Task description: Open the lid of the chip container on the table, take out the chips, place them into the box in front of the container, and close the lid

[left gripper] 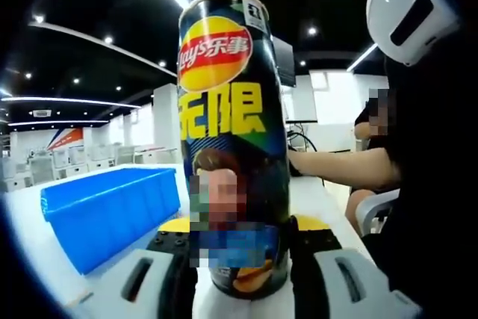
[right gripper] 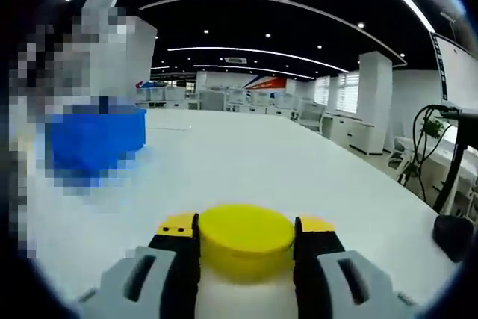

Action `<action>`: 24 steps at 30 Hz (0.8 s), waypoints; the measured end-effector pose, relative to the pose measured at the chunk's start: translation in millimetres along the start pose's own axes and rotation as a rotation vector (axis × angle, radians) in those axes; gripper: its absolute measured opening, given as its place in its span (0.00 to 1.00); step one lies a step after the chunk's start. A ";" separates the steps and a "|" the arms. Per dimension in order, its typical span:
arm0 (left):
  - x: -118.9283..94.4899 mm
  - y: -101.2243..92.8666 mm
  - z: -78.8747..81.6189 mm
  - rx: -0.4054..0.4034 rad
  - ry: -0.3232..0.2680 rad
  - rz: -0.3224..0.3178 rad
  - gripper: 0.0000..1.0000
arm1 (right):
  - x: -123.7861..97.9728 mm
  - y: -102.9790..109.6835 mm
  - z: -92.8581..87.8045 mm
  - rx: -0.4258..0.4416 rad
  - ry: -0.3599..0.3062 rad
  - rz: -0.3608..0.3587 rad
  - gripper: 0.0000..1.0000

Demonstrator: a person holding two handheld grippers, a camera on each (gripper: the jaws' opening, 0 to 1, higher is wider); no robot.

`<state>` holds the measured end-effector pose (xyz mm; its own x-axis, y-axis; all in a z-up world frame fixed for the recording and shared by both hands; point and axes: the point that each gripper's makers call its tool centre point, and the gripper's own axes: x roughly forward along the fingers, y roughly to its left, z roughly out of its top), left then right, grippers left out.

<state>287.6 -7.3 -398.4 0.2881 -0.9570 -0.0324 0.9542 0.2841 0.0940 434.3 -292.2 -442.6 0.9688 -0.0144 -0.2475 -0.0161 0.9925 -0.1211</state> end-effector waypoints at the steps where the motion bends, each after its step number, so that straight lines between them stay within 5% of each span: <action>1: 0.1 -0.3 0.0 0.002 0.001 0.001 0.48 | 0.1 -0.3 0.3 -0.001 -0.001 -0.001 0.45; 10: 0.6 -1.4 0.0 0.007 0.003 0.001 0.48 | -1.2 -4.8 1.8 0.004 -0.002 -0.021 0.54; 14: 0.7 -1.6 -0.2 0.003 0.003 0.000 0.48 | -13.6 -2.3 35.8 0.145 -0.080 0.025 0.47; 16: 0.7 -1.7 -0.3 0.001 0.003 0.000 0.48 | -30.2 1.9 78.6 0.101 -0.127 0.045 0.47; 17: 0.7 -1.7 -0.4 0.000 0.004 0.000 0.48 | -43.4 10.6 115.7 0.084 -0.195 0.086 0.46; 20: 0.7 -1.7 -0.4 0.000 0.008 0.003 0.48 | -82.5 49.4 204.2 0.103 -0.338 0.276 0.45; 21: 0.6 -1.7 -0.5 0.000 0.009 0.003 0.48 | -101.2 76.5 232.4 0.092 -0.352 0.390 0.43; 23: 0.5 -1.7 -0.5 0.000 0.009 0.003 0.48 | -124.6 115.3 256.8 0.065 -0.314 0.559 0.35; 24: 0.5 -1.7 -0.5 0.000 0.009 0.004 0.48 | -141.7 148.6 266.6 0.053 -0.252 0.707 0.30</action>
<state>286.1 -8.2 -399.0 0.2926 -0.9554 -0.0413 0.9531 0.2878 0.0940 360.6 -110.4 -169.3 0.7593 0.6504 -0.0208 -0.6497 0.7595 0.0327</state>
